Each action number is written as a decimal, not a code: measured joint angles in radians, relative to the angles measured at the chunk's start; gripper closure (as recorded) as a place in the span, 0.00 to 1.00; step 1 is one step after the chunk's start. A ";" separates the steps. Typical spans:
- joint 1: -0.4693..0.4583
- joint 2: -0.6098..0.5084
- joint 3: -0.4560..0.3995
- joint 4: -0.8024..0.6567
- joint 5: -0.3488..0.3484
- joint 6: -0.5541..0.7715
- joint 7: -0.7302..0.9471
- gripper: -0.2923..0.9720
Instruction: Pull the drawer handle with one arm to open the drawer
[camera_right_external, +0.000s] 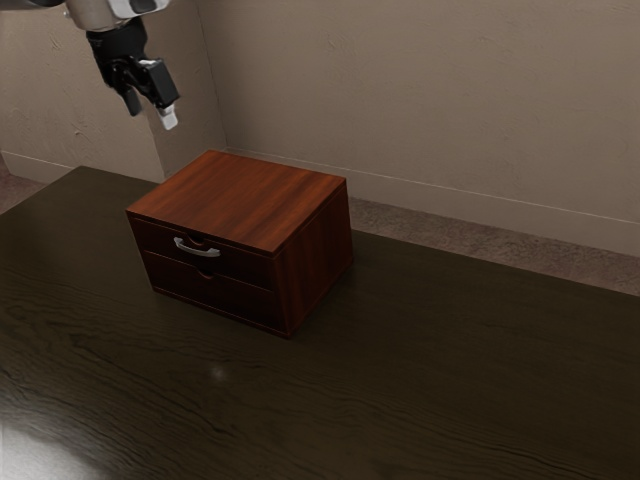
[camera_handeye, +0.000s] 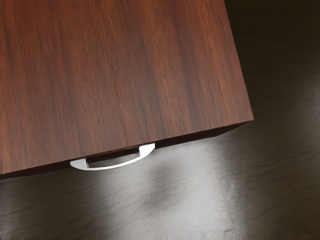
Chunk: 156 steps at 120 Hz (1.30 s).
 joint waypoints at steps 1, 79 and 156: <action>0.001 0.000 0.000 0.000 0.000 0.000 0.000 0.23; -0.059 -0.060 -0.075 0.083 -0.017 -0.049 0.702 0.24; 0.027 -0.131 0.045 -0.481 -0.031 0.569 1.240 0.37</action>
